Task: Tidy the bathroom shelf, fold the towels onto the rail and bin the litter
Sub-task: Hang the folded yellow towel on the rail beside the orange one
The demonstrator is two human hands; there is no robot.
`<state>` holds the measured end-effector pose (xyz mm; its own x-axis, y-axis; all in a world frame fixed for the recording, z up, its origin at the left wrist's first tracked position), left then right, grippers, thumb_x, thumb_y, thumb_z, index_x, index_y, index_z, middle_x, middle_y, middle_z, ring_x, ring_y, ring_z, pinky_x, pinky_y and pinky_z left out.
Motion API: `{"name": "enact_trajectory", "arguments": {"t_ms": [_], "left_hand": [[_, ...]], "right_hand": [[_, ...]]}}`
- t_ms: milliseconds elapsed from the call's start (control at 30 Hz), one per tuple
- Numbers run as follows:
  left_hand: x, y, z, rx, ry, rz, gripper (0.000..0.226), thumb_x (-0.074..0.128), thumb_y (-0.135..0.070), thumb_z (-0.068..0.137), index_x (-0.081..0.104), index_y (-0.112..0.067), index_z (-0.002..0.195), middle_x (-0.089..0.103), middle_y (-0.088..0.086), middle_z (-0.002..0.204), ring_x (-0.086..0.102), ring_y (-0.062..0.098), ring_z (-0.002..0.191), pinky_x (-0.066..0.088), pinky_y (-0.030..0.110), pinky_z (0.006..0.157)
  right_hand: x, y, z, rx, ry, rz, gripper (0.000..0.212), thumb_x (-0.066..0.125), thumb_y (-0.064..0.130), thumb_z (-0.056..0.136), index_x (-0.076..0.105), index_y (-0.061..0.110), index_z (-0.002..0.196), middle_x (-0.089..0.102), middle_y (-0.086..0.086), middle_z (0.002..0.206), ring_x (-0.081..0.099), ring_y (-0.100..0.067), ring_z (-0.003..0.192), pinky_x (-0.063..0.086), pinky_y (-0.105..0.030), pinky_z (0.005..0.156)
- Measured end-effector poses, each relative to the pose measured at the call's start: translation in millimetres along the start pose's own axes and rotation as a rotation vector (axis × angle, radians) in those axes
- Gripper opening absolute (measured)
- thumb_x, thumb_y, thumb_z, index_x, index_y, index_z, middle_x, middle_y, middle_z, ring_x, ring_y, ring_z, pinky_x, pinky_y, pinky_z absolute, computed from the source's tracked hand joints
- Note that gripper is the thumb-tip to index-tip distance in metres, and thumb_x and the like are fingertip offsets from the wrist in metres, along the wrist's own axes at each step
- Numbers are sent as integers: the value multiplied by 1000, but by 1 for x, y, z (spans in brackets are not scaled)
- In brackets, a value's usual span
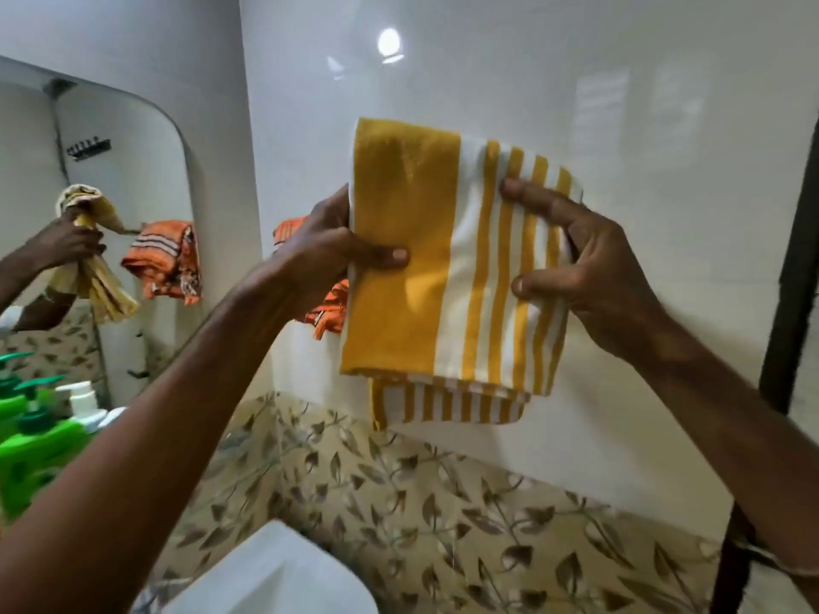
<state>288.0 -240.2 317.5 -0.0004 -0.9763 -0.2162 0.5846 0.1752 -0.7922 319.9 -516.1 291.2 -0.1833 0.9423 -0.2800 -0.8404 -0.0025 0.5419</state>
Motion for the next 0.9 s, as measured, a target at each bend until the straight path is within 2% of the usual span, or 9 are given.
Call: {"name": "enact_trajectory", "arguments": {"t_ms": [100,200,267,333,433,567,700,800,900], "left_hand": [[-6,-15,41,76,-16,-50,72,80,1,72,54,-18,137,65,7,131,66,28,118,58,49,91],[-8,-19,79,109,-74,-119,76,77,9,68,55,-16,137,67,11,128,65,31,117,59,44,87],[-3,-16,99,80,-147,-56,83,77,12,68,51,-18,142,67,10,124,66,29,112,60,32,75],[3,-9,110,25,-253,123,95,80,9,68,39,-17,150,66,10,118,67,24,101,57,24,67],[12,4,114,125,-341,481,93,85,-5,66,40,-17,146,62,13,122,61,29,108,55,36,83],[17,8,116,191,-445,745,107,85,-29,72,18,-14,154,42,27,142,45,47,128,43,53,100],[16,0,115,155,-431,1039,113,84,-37,76,8,-17,157,15,26,157,18,46,143,36,62,104],[22,-2,111,377,-458,1235,91,78,-24,80,22,-18,152,29,22,145,30,41,131,40,55,95],[31,4,107,608,-429,1212,67,63,6,77,39,-8,138,50,22,123,49,42,112,45,49,84]], "right_hand": [[-8,19,36,-30,-61,-139,93,70,-16,63,54,28,143,50,17,147,46,7,133,43,-15,106],[-11,29,71,-2,-117,-233,91,65,-16,61,54,23,143,50,18,138,49,30,105,49,-6,84],[-9,30,88,146,-159,-294,85,64,-13,60,57,16,140,57,6,131,61,17,84,53,-13,67],[-7,25,98,300,-179,-398,73,63,-8,62,61,7,134,61,-12,131,65,-11,96,58,-28,76],[3,26,109,386,-113,-709,53,59,2,72,63,-1,125,42,-26,143,55,-38,119,52,-43,98],[22,22,120,441,-39,-1040,47,48,21,87,59,9,131,19,-24,158,49,-42,126,44,-40,101],[37,8,116,186,-139,-1581,42,46,20,91,63,9,127,12,-22,162,21,-43,143,30,-58,107],[45,0,117,45,-198,-1724,42,56,16,92,59,12,134,9,-18,164,12,-42,149,23,-64,112],[52,1,121,-79,-157,-1683,34,65,9,87,67,11,121,33,-17,154,31,-40,141,32,-58,110]]}}
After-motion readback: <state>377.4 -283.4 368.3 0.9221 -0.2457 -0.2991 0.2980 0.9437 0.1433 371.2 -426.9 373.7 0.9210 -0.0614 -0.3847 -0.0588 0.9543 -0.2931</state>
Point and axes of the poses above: each hand's wrist, its own z-axis towards the middle knuckle, its own x-axis out of the palm, y = z × x, the point moved 1 cm from there along z, towards the middle knuckle
